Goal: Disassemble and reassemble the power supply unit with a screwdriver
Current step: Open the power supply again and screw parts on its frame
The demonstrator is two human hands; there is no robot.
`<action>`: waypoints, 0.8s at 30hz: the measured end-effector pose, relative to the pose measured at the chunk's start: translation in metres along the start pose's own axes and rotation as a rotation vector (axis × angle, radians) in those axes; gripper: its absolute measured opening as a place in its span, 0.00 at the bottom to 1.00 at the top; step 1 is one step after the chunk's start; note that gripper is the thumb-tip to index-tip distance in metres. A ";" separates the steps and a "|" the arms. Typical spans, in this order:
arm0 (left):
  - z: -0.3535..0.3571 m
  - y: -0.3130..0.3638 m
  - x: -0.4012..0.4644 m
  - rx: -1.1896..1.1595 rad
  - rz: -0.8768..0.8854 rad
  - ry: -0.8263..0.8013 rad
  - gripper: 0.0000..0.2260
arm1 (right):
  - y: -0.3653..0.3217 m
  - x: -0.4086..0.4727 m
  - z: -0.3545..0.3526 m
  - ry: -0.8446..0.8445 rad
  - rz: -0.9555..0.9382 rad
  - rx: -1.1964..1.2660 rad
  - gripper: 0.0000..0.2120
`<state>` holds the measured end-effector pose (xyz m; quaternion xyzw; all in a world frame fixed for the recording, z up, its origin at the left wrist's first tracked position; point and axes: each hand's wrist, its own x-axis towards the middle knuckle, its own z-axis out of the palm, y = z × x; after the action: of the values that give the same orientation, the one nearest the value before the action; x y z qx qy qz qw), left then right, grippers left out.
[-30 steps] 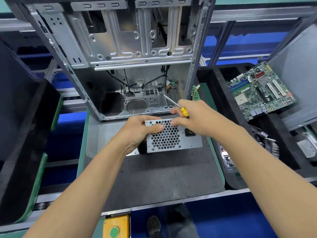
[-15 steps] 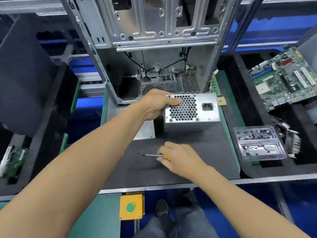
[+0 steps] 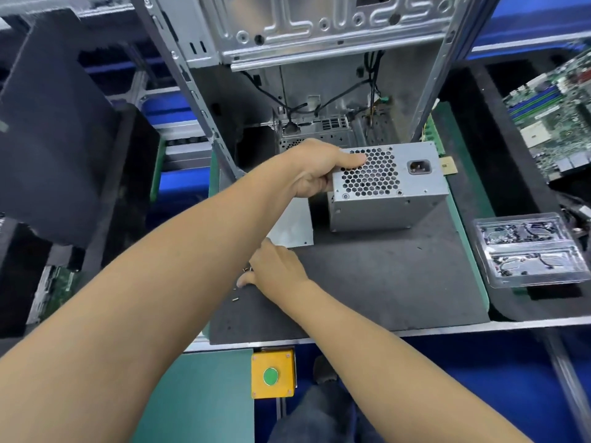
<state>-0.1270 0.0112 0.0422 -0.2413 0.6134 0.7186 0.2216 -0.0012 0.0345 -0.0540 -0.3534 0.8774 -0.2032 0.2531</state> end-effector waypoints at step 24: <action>-0.001 -0.003 -0.005 -0.038 0.016 -0.036 0.05 | -0.029 -0.022 -0.010 -0.015 0.086 -0.161 0.14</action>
<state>-0.1215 0.0107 0.0429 -0.2277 0.5974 0.7362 0.2221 0.0214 0.0326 -0.0240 -0.3363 0.9033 -0.1182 0.2386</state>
